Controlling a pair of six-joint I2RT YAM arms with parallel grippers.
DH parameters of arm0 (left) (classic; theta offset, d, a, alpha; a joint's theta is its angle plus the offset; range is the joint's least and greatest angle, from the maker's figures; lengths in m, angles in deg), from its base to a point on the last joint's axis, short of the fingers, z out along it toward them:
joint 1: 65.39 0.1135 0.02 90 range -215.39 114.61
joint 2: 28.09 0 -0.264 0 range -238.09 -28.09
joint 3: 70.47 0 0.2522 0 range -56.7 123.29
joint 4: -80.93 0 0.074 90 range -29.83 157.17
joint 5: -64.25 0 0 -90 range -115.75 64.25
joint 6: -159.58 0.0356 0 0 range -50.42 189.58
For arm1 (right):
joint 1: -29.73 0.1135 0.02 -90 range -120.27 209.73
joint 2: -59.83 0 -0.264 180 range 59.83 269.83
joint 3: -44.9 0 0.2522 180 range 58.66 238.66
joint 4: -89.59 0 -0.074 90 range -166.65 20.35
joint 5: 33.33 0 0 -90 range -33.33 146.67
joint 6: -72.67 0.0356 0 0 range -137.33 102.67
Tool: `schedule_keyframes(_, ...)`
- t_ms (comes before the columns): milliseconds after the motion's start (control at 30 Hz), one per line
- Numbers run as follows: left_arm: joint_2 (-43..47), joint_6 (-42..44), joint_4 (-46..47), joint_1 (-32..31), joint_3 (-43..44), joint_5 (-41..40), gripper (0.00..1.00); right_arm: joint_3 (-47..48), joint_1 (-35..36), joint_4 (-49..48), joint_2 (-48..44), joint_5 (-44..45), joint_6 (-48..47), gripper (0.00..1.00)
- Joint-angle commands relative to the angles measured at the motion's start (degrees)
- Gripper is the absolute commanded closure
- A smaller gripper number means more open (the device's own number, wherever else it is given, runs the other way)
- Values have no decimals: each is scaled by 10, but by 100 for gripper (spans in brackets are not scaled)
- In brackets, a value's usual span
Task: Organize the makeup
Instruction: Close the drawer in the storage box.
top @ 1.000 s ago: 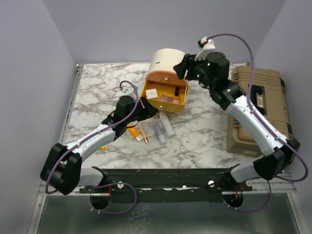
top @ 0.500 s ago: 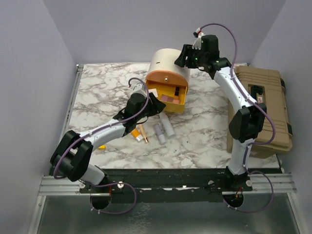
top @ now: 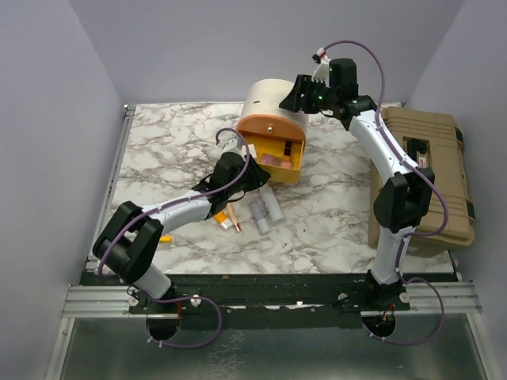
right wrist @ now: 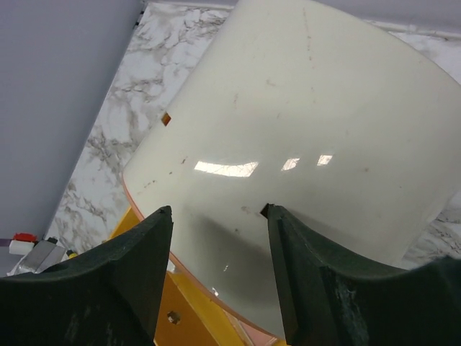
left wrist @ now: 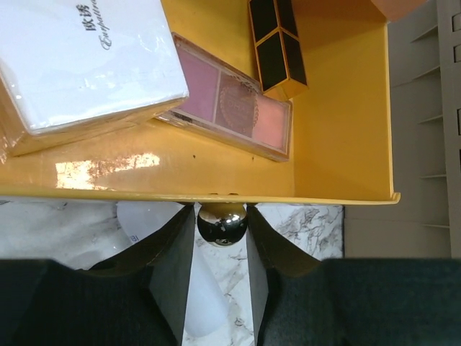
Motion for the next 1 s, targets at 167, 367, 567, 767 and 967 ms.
schedule_keyframes(167, -38, 18, 13, 0, 69, -30, 68, -20, -2, 72, 15, 0, -32, 38)
schedule_keyframes(367, -57, 17, 12, 0, 96, -43, 71, -33, -2, 72, 11, -15, -37, 37)
schedule_keyframes(567, -83, 50, 13, 1, 136, -42, 73, -38, -1, 83, 11, -8, -46, 39)
schedule_keyframes(767, -143, 84, 28, 7, 194, -33, 76, -23, -2, 98, 17, -17, -52, 39)
schedule_keyframes(967, -173, 98, 54, 20, 228, -43, 75, -23, -1, 105, 10, -23, -55, 39)
